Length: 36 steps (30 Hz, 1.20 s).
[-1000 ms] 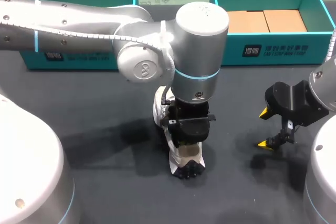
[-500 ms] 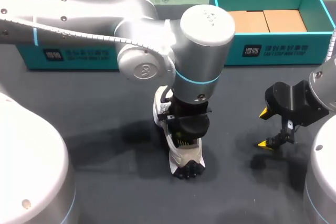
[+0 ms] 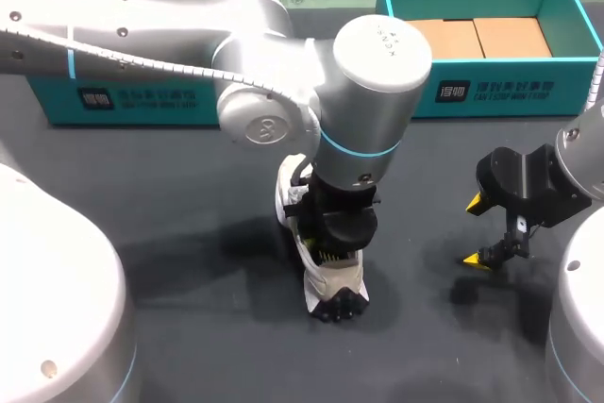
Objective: Take the shoe out of the shoebox, open the shoe tongue, remove and reinsert the insole, then place the shoe into the shoebox
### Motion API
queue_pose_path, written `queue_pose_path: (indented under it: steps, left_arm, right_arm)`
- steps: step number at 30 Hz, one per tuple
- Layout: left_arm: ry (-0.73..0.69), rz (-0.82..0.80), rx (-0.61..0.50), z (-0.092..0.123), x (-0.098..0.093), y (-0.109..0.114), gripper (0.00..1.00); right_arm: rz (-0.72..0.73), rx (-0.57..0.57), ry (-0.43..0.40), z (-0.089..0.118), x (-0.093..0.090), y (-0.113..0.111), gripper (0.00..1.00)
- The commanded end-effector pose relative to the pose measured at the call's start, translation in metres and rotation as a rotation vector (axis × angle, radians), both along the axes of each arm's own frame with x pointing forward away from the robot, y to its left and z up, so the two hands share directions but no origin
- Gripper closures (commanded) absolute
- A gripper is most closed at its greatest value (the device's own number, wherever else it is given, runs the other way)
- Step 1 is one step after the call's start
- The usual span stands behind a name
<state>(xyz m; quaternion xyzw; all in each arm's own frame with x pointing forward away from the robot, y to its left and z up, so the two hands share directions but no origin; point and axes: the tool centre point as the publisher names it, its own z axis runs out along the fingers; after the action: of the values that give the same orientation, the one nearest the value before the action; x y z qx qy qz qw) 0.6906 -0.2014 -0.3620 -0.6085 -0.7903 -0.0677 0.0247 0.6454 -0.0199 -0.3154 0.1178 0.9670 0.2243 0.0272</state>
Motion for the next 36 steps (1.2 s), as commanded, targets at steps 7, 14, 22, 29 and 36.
queue_pose_path:
  steps: [7, 14, 22, 29, 36]
  left_arm:
    - [-0.023, 0.005, -0.013, 0.010, -0.002, 0.005, 0.00]
    - [-0.028, -0.011, -0.026, 0.015, -0.004, 0.004, 0.00]
    - [0.012, -0.019, -0.057, 0.020, 0.006, 0.009, 0.00]
    - [0.020, -0.013, -0.069, 0.022, 0.010, 0.012, 0.00]
    - [0.014, -0.025, -0.074, 0.024, 0.011, 0.010, 0.00]
  right_arm:
    - [-0.002, -0.001, -0.002, 0.000, -0.002, 0.000, 0.00]
    - [-0.002, -0.001, -0.002, 0.000, -0.002, 0.000, 0.00]
    - [-0.002, -0.001, -0.002, 0.000, -0.002, 0.000, 0.00]
    - [-0.002, -0.001, -0.002, 0.000, -0.002, 0.000, 0.00]
    - [-0.002, -0.001, -0.002, 0.000, -0.002, 0.000, 0.00]
